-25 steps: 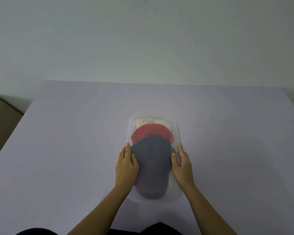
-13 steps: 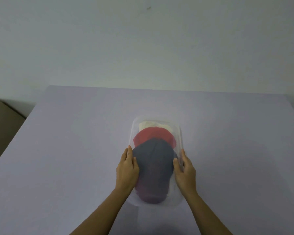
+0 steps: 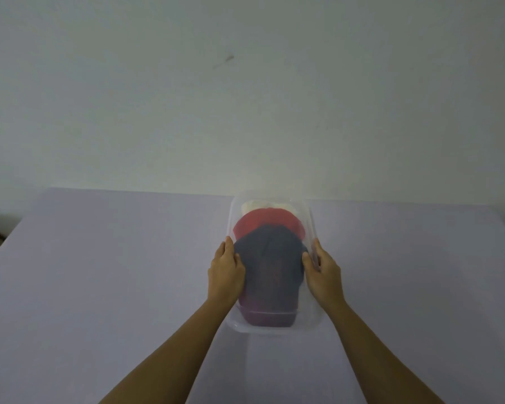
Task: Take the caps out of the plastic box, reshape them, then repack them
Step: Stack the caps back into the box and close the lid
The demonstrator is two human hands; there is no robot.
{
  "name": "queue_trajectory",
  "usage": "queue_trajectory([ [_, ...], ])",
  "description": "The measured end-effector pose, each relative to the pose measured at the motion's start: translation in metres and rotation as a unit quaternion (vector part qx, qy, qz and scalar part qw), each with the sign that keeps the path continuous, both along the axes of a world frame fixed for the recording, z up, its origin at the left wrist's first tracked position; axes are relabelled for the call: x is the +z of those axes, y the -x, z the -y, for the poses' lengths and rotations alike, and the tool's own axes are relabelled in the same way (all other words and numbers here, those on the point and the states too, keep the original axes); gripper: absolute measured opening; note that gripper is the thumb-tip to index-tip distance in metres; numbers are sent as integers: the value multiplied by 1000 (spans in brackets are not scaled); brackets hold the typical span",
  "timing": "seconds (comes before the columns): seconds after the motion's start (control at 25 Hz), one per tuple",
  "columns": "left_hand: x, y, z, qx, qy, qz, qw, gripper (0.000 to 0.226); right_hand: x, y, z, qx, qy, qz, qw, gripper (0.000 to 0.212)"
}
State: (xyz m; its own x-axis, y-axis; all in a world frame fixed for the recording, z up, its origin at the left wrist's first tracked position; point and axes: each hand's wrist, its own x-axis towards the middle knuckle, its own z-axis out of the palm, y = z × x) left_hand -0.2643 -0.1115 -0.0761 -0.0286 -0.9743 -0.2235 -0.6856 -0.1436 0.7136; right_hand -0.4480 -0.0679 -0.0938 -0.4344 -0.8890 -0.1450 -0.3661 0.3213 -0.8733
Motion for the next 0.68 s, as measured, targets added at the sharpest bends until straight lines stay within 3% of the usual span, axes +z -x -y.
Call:
queue_trajectory([
  [0.52, -28, 24, 57, -1, 44, 51, 998, 48, -24, 19, 56, 7, 1, -36, 999, 52],
  [0.68, -23, 22, 60, -31, 1, 85, 996, 51, -11, 17, 58, 71, -79, -57, 993, 60],
])
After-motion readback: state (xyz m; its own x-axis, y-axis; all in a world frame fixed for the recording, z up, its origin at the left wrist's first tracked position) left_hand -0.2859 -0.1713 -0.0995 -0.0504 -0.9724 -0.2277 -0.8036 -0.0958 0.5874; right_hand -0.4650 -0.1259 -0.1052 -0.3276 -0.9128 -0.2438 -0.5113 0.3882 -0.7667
